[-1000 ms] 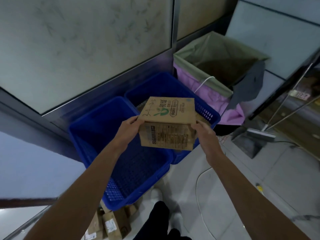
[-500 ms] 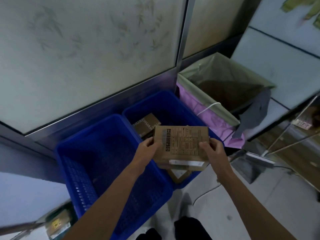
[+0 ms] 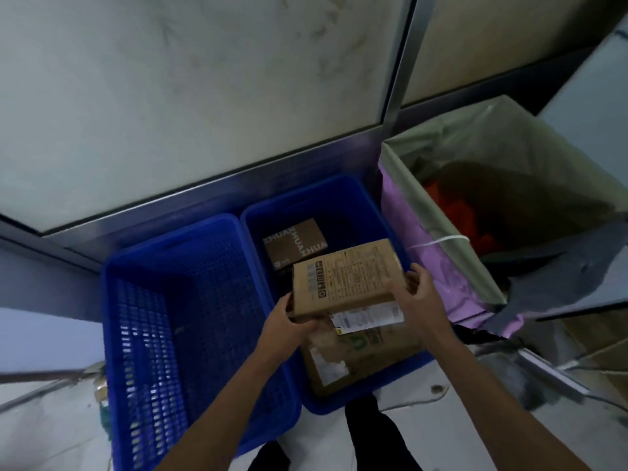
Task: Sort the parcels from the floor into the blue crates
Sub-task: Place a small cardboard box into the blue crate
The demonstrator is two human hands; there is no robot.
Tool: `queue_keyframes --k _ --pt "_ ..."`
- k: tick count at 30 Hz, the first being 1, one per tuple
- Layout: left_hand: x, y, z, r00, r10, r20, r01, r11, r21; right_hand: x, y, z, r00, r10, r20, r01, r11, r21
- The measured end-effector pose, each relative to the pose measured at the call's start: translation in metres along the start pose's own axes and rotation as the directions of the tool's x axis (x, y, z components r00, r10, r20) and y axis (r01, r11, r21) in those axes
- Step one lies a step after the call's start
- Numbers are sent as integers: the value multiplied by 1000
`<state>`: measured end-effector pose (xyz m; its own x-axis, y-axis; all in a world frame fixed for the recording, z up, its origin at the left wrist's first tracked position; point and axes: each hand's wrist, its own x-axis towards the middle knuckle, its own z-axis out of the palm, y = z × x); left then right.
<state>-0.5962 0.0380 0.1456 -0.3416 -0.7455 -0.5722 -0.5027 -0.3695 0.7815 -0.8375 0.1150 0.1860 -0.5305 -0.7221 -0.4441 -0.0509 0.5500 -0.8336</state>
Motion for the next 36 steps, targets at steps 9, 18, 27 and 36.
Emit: queue_keyframes --k 9,18,27,36 --pt "19 13 41 907 -343 -244 256 910 -327 64 -10 -27 956 65 287 -36 994 -106" --pt "17 -7 47 817 -489 -307 310 820 -482 74 -6 -2 903 92 419 -10 981 -195" --pt "-1 -29 57 927 -363 -95 311 885 -346 43 35 0 953 251 172 -218 957 -193" --pt "9 -56 62 933 -359 -29 347 918 -194 44 62 -3 979 174 110 -77 804 -590"
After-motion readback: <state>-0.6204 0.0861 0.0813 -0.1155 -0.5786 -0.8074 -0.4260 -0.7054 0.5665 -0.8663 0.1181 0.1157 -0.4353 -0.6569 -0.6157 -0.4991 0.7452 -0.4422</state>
